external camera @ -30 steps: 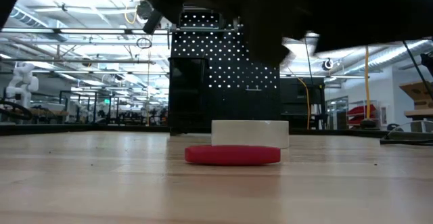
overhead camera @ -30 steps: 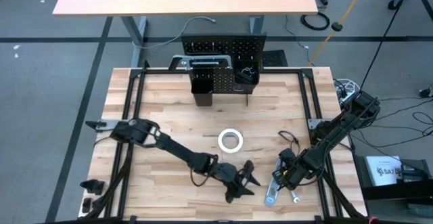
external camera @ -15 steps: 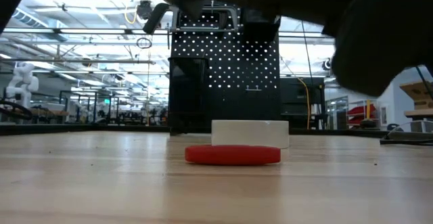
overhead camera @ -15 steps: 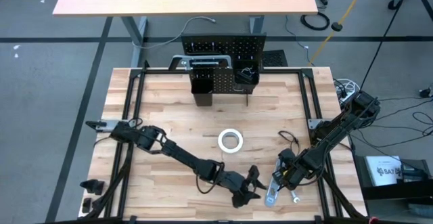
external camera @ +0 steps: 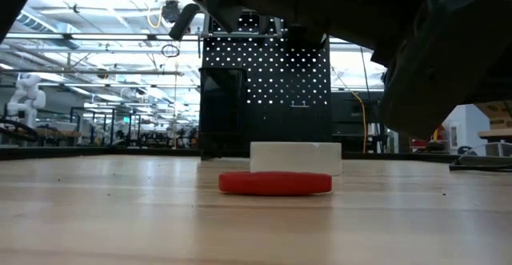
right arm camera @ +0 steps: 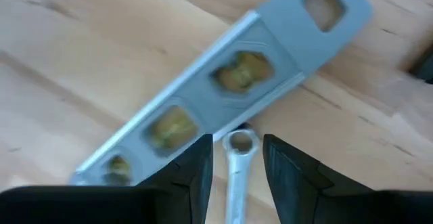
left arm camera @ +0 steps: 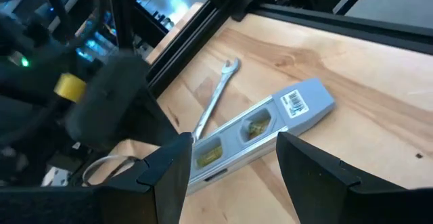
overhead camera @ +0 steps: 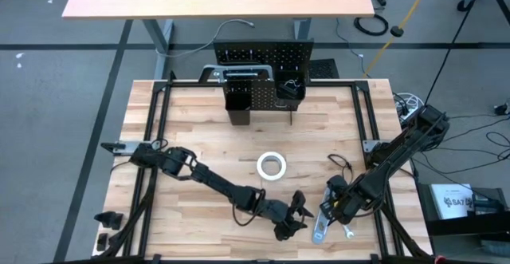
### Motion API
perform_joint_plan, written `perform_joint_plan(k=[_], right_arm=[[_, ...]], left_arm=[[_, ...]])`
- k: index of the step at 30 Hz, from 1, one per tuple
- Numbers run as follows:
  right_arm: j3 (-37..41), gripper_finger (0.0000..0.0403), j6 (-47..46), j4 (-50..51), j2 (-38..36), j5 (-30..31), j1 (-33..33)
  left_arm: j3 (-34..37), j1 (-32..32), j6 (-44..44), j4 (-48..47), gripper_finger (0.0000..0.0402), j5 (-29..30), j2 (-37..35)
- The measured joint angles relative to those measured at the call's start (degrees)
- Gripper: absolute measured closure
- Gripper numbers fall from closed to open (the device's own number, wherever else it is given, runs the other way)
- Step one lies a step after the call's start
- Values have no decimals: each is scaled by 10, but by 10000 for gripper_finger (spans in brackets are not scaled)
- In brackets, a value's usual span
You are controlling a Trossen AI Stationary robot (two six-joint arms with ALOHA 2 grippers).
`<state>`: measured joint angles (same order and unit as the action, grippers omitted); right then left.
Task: Hang tools onto peg board
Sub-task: Put the gray level into the left black tool bin
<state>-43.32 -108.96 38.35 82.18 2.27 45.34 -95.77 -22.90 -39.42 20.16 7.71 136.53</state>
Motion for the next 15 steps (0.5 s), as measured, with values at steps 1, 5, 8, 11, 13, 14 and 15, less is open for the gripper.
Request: perform_joint_plan(k=[1, 5, 8, 11, 13, 14, 15], right_arm=[[-4, 280, 0, 0, -3, 5, 0], [-18, 280, -1, 1, -10, 13, 0], [-22, 280, -12, -2, -10, 19, 0], [-22, 280, -16, -2, -10, 75, 0], [-22, 280, -24, -3, -10, 110, 0], [-22, 280, -33, -3, -10, 116, 0], [-22, 280, -41, -3, -10, 115, -1]], left_arm=[[0, 0, 0, -1, 181, 0, 0], [1, 1, 0, -14, 181, 1, -5], [1, 3, 0, -43, 181, 1, -13], [1, 4, 1, -71, 181, 24, -18], [1, 5, 0, -89, 181, 37, -21], [1, 5, 1, -90, 181, 38, -22], [1, 5, 1, -91, 181, 39, -23]])
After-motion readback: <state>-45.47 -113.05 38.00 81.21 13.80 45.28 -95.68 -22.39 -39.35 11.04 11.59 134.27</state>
